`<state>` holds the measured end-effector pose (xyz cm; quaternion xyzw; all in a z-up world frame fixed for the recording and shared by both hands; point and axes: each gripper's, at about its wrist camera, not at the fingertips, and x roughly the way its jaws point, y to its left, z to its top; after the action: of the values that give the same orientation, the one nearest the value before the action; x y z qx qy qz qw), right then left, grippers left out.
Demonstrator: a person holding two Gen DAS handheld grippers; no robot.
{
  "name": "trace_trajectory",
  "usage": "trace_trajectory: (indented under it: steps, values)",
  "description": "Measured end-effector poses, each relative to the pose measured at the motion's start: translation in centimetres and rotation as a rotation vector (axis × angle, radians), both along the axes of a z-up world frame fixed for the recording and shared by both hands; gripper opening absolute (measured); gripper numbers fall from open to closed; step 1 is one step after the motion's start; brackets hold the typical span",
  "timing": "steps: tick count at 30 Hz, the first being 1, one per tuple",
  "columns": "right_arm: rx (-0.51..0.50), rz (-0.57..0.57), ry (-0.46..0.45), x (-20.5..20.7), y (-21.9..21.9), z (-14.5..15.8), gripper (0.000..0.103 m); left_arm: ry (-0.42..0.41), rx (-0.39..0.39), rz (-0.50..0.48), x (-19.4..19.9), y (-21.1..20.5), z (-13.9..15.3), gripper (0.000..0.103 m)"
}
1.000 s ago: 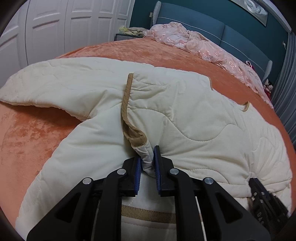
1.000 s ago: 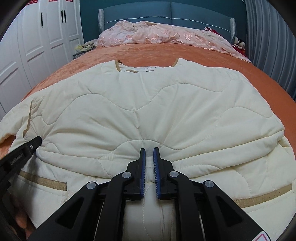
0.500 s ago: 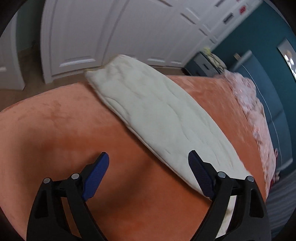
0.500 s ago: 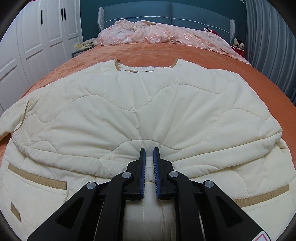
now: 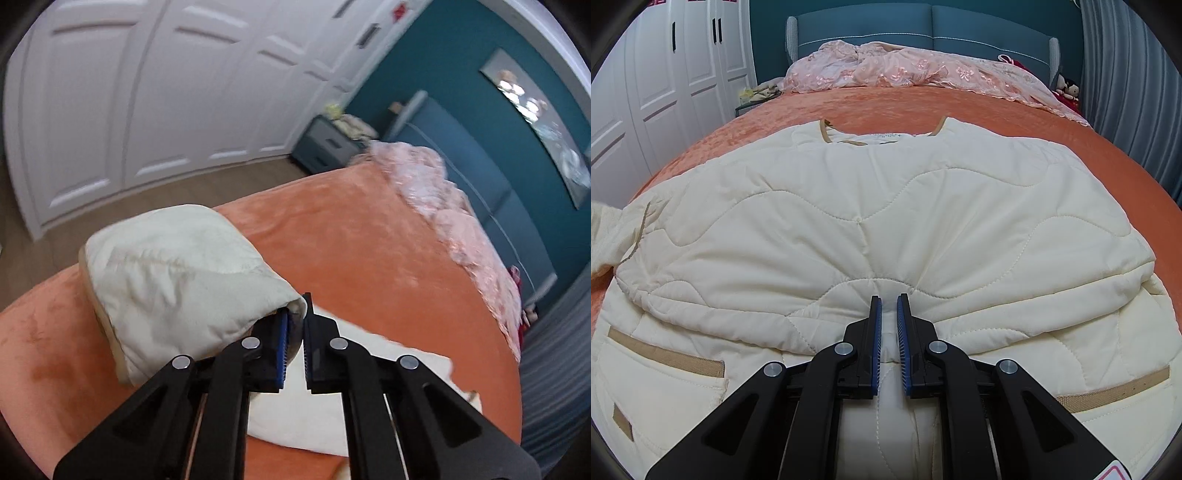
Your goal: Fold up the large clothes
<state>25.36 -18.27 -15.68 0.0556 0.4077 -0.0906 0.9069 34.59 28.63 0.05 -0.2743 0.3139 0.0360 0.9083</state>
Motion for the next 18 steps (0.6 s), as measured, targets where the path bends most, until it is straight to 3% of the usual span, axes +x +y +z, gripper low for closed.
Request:
trace_trajectory:
  steps: [3, 5, 6, 7, 9, 11, 13, 18]
  values:
    - [0.024, -0.008, -0.003, -0.2, -0.3, 0.7, 0.010, -0.127, 0.062, -0.230, -1.0, -12.0, 6.4, 0.006]
    - [0.107, -0.032, -0.029, -1.6, -1.2, 2.2, 0.013, -0.149, 0.088, -0.390, -2.3, -20.1, 8.1, 0.009]
    - [0.186, -0.045, -0.060, -3.1, -2.1, 3.2, 0.021, -0.143, 0.081, -0.473, -3.2, -23.9, 8.0, 0.012]
    - [0.248, -0.060, -0.085, -4.7, -3.0, 3.9, 0.033, -0.131, 0.068, -0.544, -4.1, -27.2, 7.4, 0.018]
    - [0.305, -0.085, -0.127, -8.5, -4.9, 5.3, 0.046, -0.095, 0.067, -0.617, -6.0, -32.2, 4.9, 0.052]
    - [0.269, -0.091, -0.140, -11.4, -6.7, 6.3, 0.049, -0.059, 0.045, -0.645, -7.6, -34.6, 1.9, 0.058]
    - [0.221, -0.080, -0.118, -12.7, -8.5, 6.8, 0.050, 0.027, -0.003, -0.633, -8.0, -34.8, -1.3, 0.058]
    - [0.279, -0.152, -0.114, -12.0, -14.1, 7.4, 0.055, 0.204, -0.137, -0.447, -6.6, -30.2, -7.0, 0.058]
